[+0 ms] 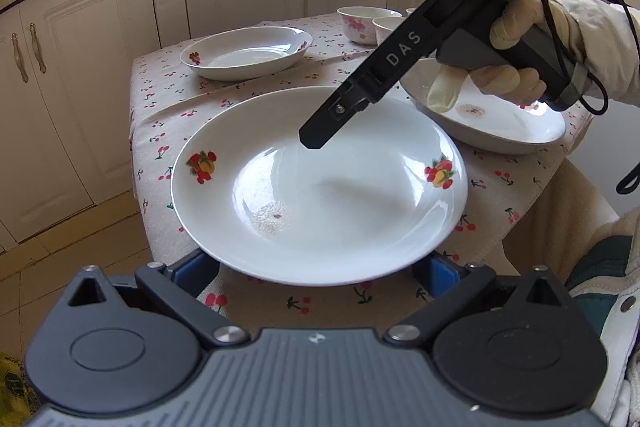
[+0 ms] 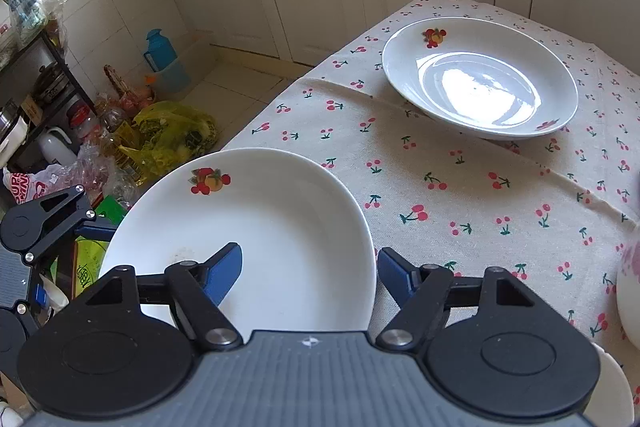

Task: Organize plates and bowls

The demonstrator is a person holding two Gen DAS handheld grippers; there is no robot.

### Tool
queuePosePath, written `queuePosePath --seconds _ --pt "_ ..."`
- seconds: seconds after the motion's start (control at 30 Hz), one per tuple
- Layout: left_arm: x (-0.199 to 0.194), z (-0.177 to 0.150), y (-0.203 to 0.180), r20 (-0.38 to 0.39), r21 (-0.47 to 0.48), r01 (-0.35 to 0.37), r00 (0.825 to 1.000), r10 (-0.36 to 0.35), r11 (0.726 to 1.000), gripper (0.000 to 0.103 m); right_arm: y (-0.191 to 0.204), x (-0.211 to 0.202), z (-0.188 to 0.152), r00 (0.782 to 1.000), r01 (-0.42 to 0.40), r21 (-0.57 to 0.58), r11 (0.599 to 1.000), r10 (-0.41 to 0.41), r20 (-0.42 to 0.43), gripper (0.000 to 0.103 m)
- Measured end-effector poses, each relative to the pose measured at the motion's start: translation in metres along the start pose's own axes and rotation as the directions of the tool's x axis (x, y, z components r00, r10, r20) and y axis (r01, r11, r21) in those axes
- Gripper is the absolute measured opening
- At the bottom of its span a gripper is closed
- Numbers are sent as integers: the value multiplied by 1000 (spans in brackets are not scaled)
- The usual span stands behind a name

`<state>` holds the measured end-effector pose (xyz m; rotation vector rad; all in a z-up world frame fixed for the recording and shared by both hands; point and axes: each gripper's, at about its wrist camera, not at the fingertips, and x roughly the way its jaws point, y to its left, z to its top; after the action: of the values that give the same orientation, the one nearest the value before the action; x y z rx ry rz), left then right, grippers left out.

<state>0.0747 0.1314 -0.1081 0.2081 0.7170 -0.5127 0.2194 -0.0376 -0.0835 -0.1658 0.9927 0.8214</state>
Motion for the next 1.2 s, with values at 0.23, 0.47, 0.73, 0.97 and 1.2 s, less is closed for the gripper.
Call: queuePosePath --seconds 0.23,0.47,0.73,0.97,1.2 --pt "3 3 3 -13 11 11 1000 -11 1000 101 -5 3 2 999 -51 44 998 51 0 74" --pt "16 21 10 2 51 9 1000 -10 999 101 -14 -3 10 999 -6 55 998 4 33 74" --pt "37 38 17 14 55 33 999 -34 998 101 -35 -5 20 997 50 96 994 -56 61 74" --pt "46 44 17 16 57 36 999 -37 998 101 -45 -1 25 995 74 114 991 -82 62 74" --pt "47 45 15 13 67 30 999 -31 997 101 -48 2 22 995 74 116 990 -81 52 79"
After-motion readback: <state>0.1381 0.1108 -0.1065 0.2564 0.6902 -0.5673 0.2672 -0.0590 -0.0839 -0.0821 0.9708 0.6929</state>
